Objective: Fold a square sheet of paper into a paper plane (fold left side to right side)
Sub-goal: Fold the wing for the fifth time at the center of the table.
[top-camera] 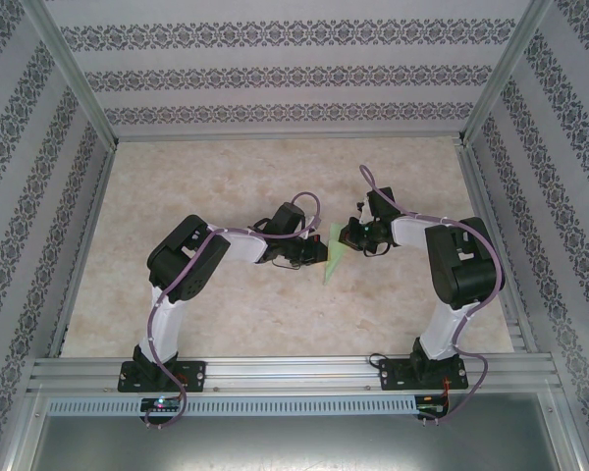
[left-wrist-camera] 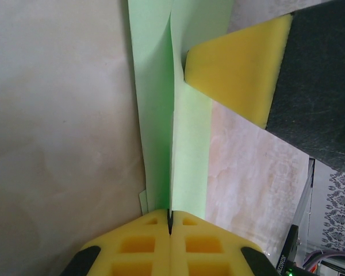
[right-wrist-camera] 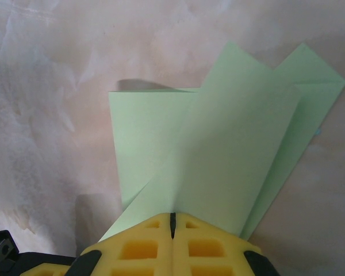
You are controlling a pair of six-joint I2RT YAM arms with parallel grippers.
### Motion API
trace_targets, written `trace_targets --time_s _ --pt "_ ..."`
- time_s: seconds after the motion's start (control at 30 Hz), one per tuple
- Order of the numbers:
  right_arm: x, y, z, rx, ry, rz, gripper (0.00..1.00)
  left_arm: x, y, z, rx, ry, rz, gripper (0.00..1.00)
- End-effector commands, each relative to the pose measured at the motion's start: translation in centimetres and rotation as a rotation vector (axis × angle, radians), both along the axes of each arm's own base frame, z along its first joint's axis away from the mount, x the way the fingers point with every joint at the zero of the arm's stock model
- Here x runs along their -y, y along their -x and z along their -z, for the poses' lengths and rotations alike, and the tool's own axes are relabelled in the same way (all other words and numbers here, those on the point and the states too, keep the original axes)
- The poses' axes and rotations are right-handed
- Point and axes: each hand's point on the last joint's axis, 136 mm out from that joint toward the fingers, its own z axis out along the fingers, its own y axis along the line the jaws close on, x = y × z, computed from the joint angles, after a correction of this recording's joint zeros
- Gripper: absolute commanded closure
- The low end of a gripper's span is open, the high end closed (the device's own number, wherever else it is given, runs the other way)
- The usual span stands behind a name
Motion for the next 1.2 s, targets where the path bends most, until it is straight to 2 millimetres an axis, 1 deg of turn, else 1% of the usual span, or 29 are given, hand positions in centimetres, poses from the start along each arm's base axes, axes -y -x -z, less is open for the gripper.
trace_targets --time_s 0.0,0.07,0.17,0.23,0.3,0.33,0.4,0.47,0.6,0.73,0.87,0.97,1.17 --pt "1.7 2.7 3.4 -0.113 0.069 0.009 1.00 -0.3 0.4 2.0 -0.015 -0.051 0.002 0.95" --pt "1.7 3.0 3.6 -0.118 0.071 0.008 1.00 -0.3 0.3 0.7 0.006 -0.040 0.000 0.89" --pt "1.8 3.2 3.9 -0.126 0.073 0.009 1.00 -0.5 0.0 -1.4 0.049 -0.037 0.000 0.84" --pt "1.9 3.2 3.9 -0.127 0.074 0.009 1.00 -0.8 0.0 -2.7 0.076 -0.041 -0.003 0.77" --pt "1.9 3.3 3.9 -0.128 0.073 0.007 1.00 -1.2 0.0 -3.6 0.098 -0.055 -0.006 0.71" --pt "1.9 3.2 3.9 -0.125 0.073 0.006 1.00 -1.4 0.1 -4.2 0.110 -0.056 -0.007 0.69" --pt "1.9 3.2 3.8 -0.124 0.072 0.007 1.00 -1.8 0.5 -4.8 0.115 -0.055 -0.006 0.69" --pt "1.8 3.1 3.7 -0.123 0.071 0.006 1.00 -1.8 1.1 -5.3 0.111 -0.038 0.001 0.72" --pt "1.8 3.0 3.7 -0.120 0.069 0.004 1.00 -0.4 2.4 -6.5 0.094 0.036 0.048 0.76" --pt "1.8 3.0 3.6 -0.120 0.070 0.001 1.00 1.6 3.3 -6.8 0.061 0.098 0.102 0.77" --pt "1.8 3.0 3.5 -0.119 0.072 0.001 1.00 2.8 3.8 -6.3 0.032 0.126 0.139 0.78" --pt "1.8 3.0 3.5 -0.120 0.071 0.000 1.00 3.0 3.9 -5.4 0.016 0.114 0.142 0.79" --pt "1.8 3.0 3.4 -0.117 0.069 -0.002 1.00 2.5 4.0 -3.1 -0.020 0.056 0.125 0.79"
